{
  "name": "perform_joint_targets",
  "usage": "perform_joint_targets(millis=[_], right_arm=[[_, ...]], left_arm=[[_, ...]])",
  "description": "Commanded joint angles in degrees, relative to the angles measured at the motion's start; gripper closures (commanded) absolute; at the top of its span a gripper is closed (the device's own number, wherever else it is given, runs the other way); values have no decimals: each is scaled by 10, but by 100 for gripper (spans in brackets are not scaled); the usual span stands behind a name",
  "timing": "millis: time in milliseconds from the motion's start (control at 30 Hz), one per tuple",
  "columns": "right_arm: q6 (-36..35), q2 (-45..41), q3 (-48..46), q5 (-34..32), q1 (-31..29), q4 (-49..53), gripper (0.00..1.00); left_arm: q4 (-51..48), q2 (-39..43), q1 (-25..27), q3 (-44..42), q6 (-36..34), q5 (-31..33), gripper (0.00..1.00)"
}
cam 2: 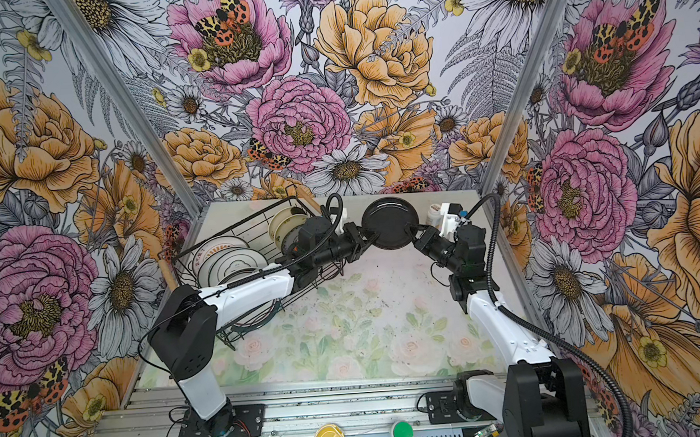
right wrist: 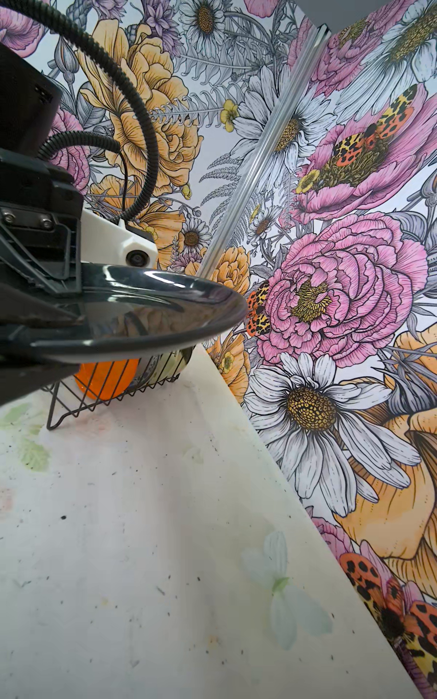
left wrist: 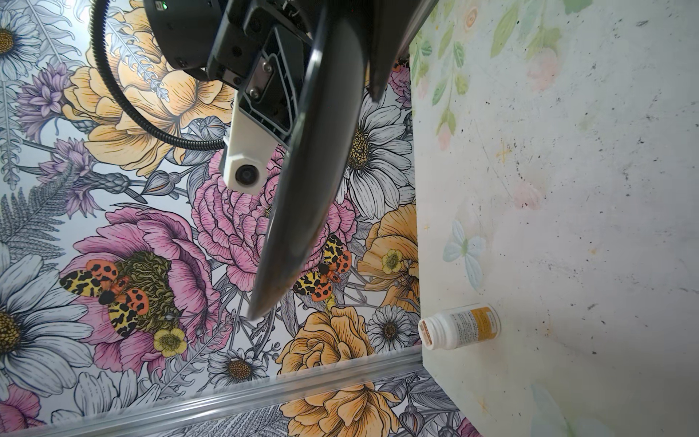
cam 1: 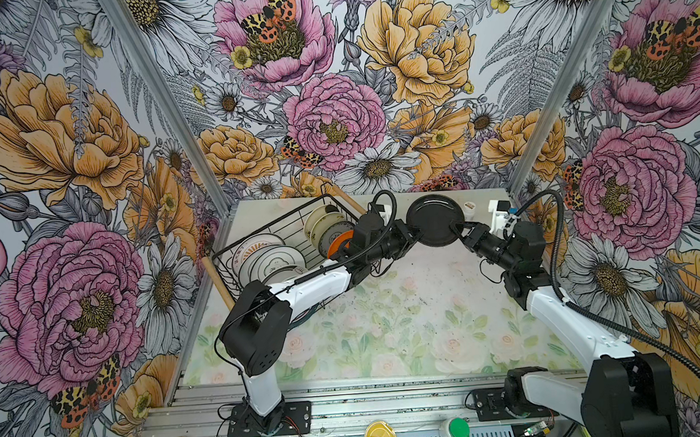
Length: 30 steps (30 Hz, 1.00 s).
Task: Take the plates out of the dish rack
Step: 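Carry the black plate toward the right gripper while the right grasps its rim, then open the left gripper and pull it back while the right holds the plate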
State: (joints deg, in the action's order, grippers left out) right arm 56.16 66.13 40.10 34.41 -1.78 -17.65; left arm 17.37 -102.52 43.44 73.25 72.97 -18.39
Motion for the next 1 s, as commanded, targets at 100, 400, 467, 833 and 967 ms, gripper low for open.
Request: perform_joint_targets(millis=[100, 400, 467, 833, 967], right_arm=[[-60, -17, -1, 4, -5, -16, 100], [-103, -33, 14, -31, 4, 30, 100], [-109, -36, 19, -42, 6, 32, 100], [-256, -14, 170, -83, 41, 179, 100], [-313, -2, 209, -79, 94, 234, 100]], left_arm=[[-1, 5, 8, 27, 5, -34, 63], [-21, 21, 4, 24, -14, -29, 51], [-35, 23, 6, 31, -25, -29, 40], [-188, 78, 0, 35, -144, -13, 32], [-244, 106, -12, 20, -205, -27, 18]])
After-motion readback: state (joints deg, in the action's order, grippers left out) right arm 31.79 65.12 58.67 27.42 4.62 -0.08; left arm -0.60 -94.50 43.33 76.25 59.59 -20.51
